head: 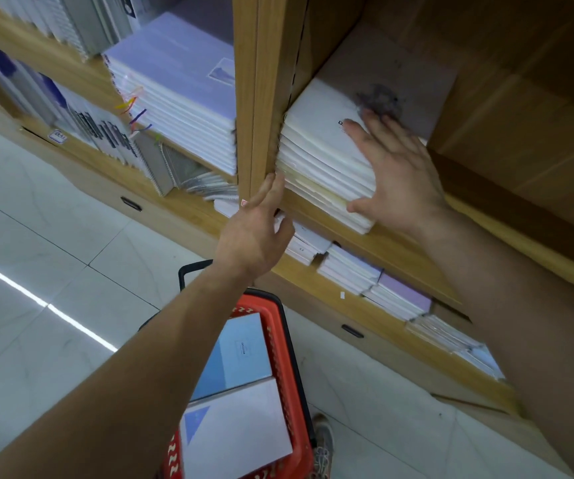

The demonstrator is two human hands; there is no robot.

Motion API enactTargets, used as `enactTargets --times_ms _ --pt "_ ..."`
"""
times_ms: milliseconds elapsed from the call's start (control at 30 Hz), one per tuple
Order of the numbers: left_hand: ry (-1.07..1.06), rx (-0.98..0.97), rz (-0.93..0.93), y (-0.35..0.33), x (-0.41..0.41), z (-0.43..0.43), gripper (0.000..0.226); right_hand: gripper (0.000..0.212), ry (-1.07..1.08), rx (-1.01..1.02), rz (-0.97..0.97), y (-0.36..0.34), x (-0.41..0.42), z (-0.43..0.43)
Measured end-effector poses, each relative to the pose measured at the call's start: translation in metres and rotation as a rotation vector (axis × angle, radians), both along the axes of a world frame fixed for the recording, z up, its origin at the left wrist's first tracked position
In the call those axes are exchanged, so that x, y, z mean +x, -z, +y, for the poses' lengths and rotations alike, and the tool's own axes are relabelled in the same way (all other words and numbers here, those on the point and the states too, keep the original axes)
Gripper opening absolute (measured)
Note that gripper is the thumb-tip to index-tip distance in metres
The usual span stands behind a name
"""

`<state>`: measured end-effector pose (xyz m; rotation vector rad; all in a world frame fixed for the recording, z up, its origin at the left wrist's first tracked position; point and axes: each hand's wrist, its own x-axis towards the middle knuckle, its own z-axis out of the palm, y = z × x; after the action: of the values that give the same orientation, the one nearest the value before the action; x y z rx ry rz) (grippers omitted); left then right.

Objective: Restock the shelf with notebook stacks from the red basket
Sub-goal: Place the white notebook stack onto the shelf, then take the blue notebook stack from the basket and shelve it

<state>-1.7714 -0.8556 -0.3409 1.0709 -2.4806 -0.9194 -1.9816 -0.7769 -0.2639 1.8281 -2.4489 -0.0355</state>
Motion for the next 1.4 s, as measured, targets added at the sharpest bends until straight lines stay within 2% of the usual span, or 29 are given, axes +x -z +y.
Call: enactTargets --times_ms 167,333,467,567,633,733,900,1000,1100,1233,1400 --pt "-0.033 -0.018 -0.019 -0.003 0.024 0.015 0.049 0.114 0.001 -0.005 0.002 0.002 0.004 0.0" --pt "-0.066 0.057 -0.073 0.001 0.067 0.035 0.058 0.112 0.045 0.04 -0.011 -0.01 0.021 0.002" --pt "-0.145 0.138 -0.197 0.034 0.118 0.046 0.059 0.091 -0.004 -0.125 -0.068 0.007 0.072 0.021" --pt "-0.226 0.221 -0.307 0.077 0.159 0.062 0.061 0.077 -0.081 -0.215 -0.182 0.054 0.119 0.039" --pt "-0.257 0.286 -0.383 0.112 0.187 0.076 0.061 0.077 -0.103 -0.101 -0.296 0.1 0.143 0.053" --pt "-0.316 0.415 -0.505 0.167 0.224 0.099 0.064 0.08 -0.017 0.204 -0.484 0.182 0.168 0.078" --pt "-0.342 0.506 -0.584 0.258 0.25 0.126 0.074 0.081 0.075 0.441 -0.628 0.314 0.195 0.114" --pt "-0.332 0.444 -0.622 0.303 0.238 0.117 0.077 0.083 0.117 0.521 -0.668 0.383 0.208 0.125" --pt "-0.28 0.357 -0.614 0.344 0.216 0.098 0.077 0.083 0.179 0.516 -0.674 0.44 0.221 0.131" --pt "-0.167 0.198 -0.617 0.39 0.186 0.078 0.08 0.082 0.279 0.437 -0.679 0.49 0.247 0.138" --pt "-0.092 0.014 -0.675 0.423 0.162 0.055 0.09 0.102 0.24 0.297 -0.683 0.524 0.265 0.163"
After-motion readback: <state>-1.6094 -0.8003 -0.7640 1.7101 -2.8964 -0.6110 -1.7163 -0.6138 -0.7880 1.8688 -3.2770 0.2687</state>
